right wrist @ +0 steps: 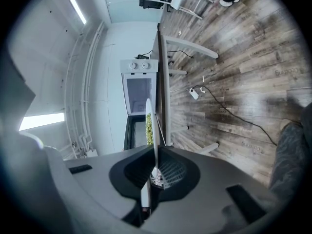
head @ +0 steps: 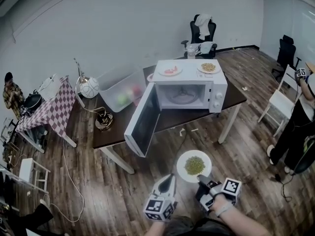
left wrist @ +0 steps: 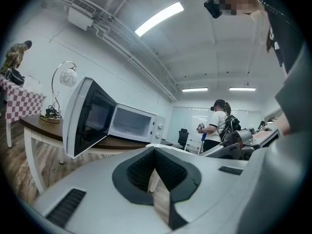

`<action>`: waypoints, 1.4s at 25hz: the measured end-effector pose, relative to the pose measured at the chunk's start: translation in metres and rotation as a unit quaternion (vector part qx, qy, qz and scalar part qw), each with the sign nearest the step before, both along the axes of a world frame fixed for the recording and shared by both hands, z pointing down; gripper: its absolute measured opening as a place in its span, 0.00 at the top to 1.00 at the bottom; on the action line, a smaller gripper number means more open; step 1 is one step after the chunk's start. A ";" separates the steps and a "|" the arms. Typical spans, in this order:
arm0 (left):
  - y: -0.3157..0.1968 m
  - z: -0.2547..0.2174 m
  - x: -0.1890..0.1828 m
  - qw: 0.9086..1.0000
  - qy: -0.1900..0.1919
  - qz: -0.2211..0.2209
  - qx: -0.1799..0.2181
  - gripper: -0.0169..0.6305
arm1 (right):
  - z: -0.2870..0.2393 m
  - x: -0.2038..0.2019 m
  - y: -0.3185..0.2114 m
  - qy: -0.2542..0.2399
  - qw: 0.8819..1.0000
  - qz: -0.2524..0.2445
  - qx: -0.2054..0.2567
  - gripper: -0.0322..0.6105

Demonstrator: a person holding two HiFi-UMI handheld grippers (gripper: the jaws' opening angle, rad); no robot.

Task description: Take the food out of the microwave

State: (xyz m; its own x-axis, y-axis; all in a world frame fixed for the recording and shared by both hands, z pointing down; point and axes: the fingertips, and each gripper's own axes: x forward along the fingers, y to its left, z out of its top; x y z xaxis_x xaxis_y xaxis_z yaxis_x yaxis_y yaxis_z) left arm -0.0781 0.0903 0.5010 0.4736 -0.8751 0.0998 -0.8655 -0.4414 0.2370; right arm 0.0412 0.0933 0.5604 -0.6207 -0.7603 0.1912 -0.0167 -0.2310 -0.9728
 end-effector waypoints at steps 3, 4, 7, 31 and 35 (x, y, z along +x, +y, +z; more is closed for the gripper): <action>-0.002 0.000 0.000 1.000 0.001 0.004 0.001 0.97 | 0.002 -0.001 -0.001 0.000 1.000 0.002 0.000 0.93; -0.003 0.000 -0.001 1.000 0.001 0.004 0.002 0.97 | 0.003 -0.002 -0.001 0.000 1.000 0.003 -0.001 0.93; -0.005 0.000 -0.004 1.000 0.001 0.003 0.002 0.97 | 0.003 -0.004 -0.004 -0.002 1.000 0.005 -0.001 0.93; -0.020 0.000 -0.019 1.000 0.013 -0.001 0.008 0.97 | 0.004 -0.019 -0.018 -0.001 1.000 0.004 0.009 0.93; -0.020 0.003 -0.017 1.000 0.016 0.003 0.005 0.97 | 0.004 -0.019 -0.016 -0.005 1.000 0.007 0.004 0.93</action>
